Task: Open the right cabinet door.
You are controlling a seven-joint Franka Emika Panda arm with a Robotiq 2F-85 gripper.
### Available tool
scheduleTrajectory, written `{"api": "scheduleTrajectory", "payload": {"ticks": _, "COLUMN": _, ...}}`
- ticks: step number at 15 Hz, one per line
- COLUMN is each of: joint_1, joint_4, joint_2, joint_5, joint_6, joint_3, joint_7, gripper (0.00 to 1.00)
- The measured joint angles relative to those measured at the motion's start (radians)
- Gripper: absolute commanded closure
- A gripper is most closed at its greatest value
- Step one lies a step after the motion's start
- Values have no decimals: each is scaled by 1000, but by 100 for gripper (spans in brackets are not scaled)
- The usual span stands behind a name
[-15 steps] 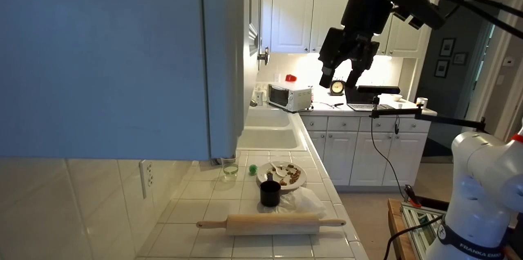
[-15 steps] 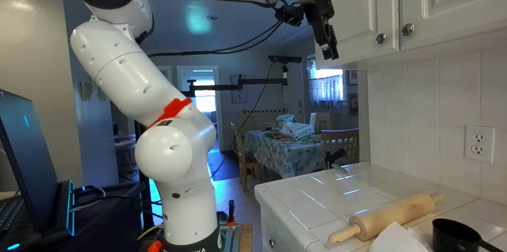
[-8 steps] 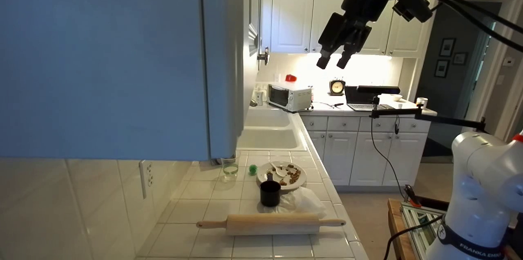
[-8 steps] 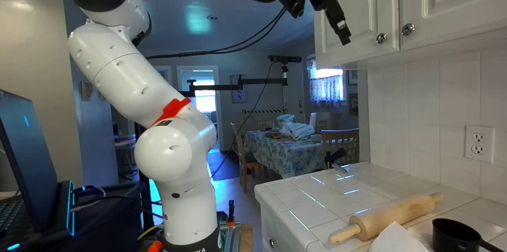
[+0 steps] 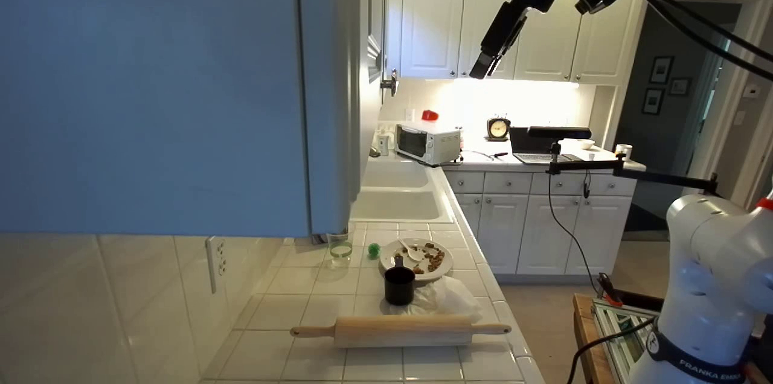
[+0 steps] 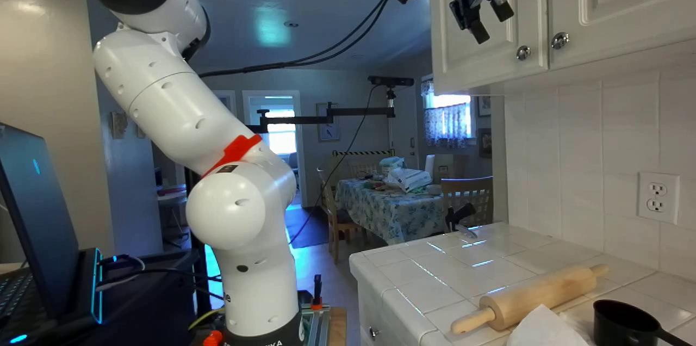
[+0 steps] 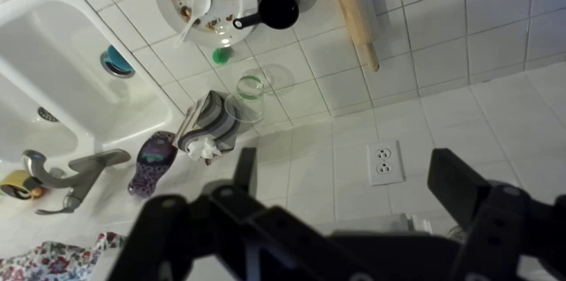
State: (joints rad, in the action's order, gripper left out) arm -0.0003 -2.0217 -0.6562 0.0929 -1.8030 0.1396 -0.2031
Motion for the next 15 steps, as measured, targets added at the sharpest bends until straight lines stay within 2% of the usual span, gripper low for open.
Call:
{"api": "scheduleTrajectory", "payload": {"ticks": 4, "joint_1": 31, "joint_4": 35, "joint_2": 46, "joint_5": -1, "joint_6": -60, "joint_3": -41, "joint_7": 173, "gripper": 0}}
{"api": "scheduleTrajectory", "payload": {"ticks": 8, "joint_1": 63, "joint_4": 89, "joint_2": 115, "joint_5": -29, "joint_6": -87, "joint_3": -85, "joint_7": 278, "gripper": 0}}
{"api": "scheduleTrajectory", "payload": {"ticks": 15, "joint_1": 65, "joint_4": 96, "joint_2": 126, "joint_5": -30, "joint_6": -93, "joint_3": -84, "joint_7": 279, "gripper": 0}}
